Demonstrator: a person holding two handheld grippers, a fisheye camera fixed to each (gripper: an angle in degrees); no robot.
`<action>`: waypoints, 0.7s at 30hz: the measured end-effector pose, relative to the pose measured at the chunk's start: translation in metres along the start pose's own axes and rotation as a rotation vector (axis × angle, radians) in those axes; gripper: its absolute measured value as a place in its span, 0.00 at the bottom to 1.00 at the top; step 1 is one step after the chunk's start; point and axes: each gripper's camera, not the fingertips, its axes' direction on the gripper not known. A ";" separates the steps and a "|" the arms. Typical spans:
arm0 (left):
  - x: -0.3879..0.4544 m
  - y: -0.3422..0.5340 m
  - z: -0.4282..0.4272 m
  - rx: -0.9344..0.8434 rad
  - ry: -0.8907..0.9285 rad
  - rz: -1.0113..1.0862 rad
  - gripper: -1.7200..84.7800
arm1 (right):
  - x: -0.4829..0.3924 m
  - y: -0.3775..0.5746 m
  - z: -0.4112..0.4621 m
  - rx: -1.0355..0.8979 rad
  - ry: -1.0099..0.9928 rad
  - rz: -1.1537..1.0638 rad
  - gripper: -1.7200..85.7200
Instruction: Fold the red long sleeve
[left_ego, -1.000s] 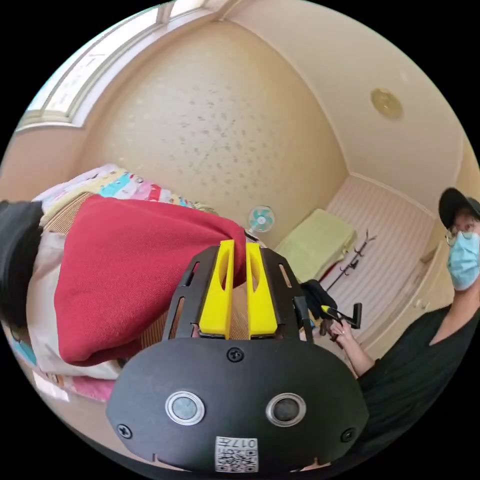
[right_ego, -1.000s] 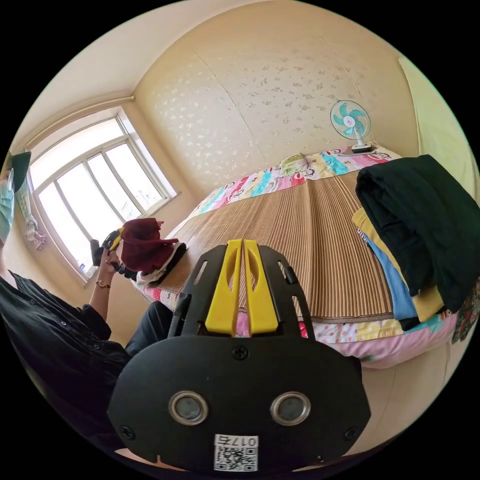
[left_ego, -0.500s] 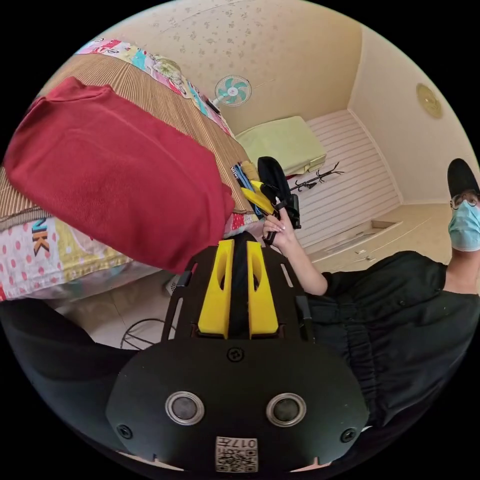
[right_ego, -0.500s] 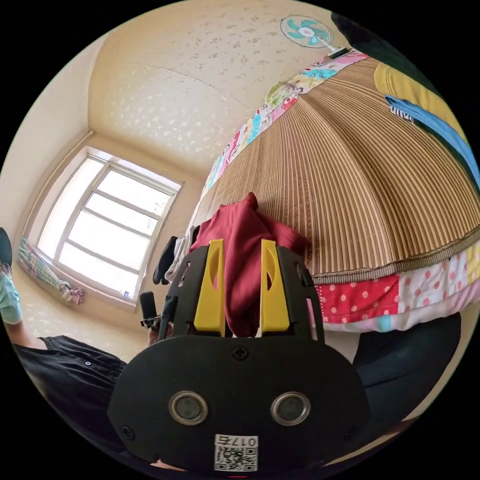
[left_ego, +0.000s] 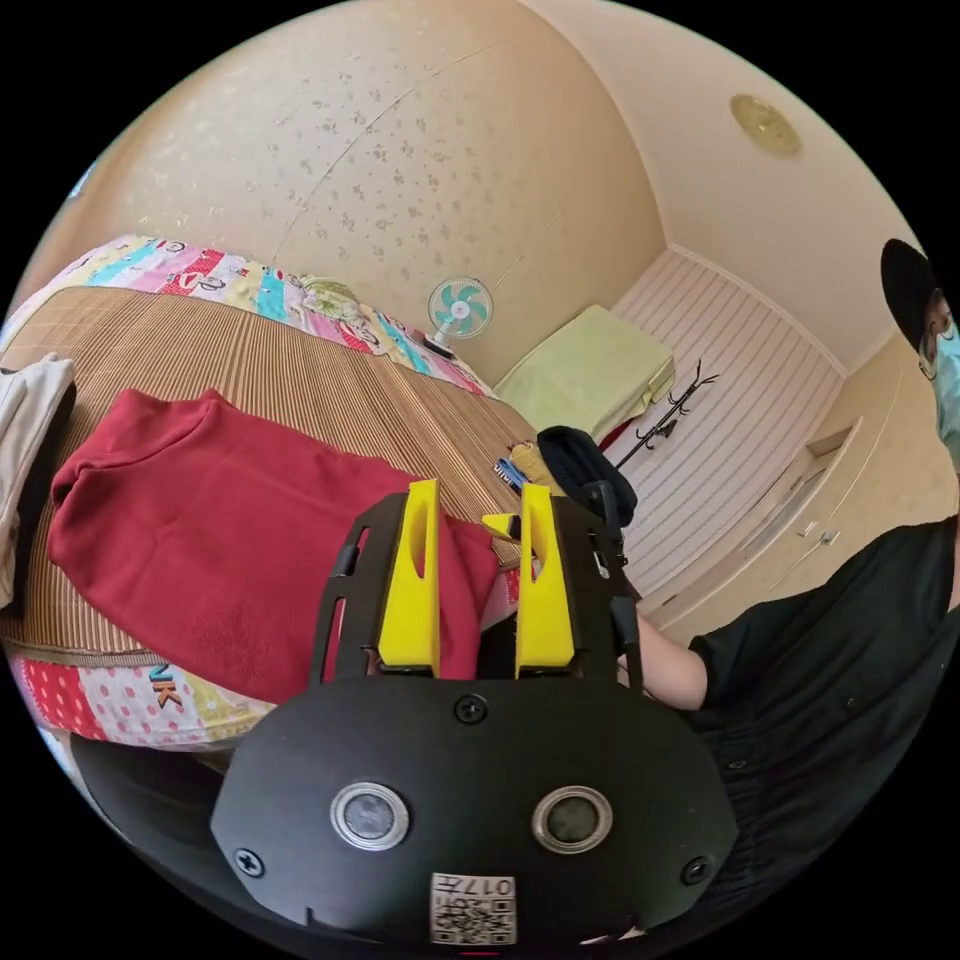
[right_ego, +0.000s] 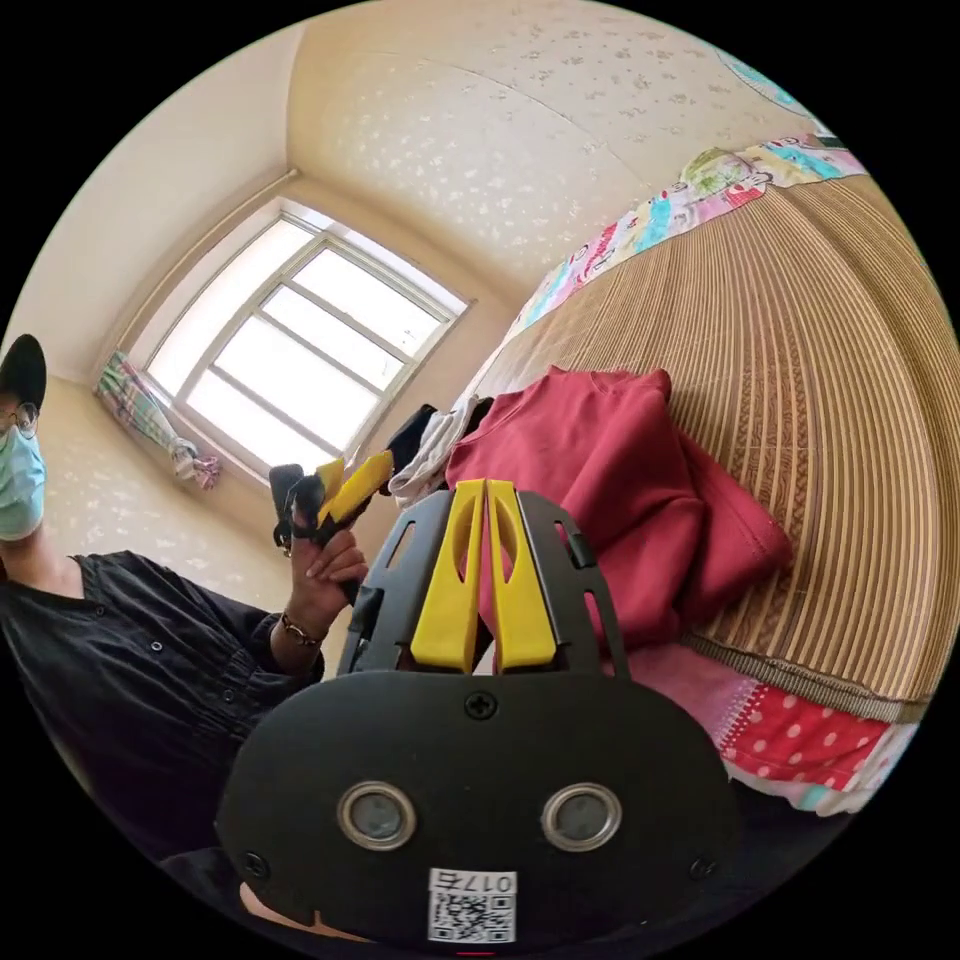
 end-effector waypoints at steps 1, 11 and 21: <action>0.000 -0.003 0.011 -0.035 0.001 -0.023 0.16 | 0.000 0.001 -0.004 -0.006 0.162 0.002 0.04; 0.038 0.002 0.047 -0.128 -0.120 0.028 0.16 | 0.009 0.014 -0.005 -0.078 0.485 -0.011 0.06; -0.028 -0.014 0.012 -0.098 0.200 -0.317 0.21 | -0.094 0.061 0.038 -0.235 -0.141 -0.470 0.05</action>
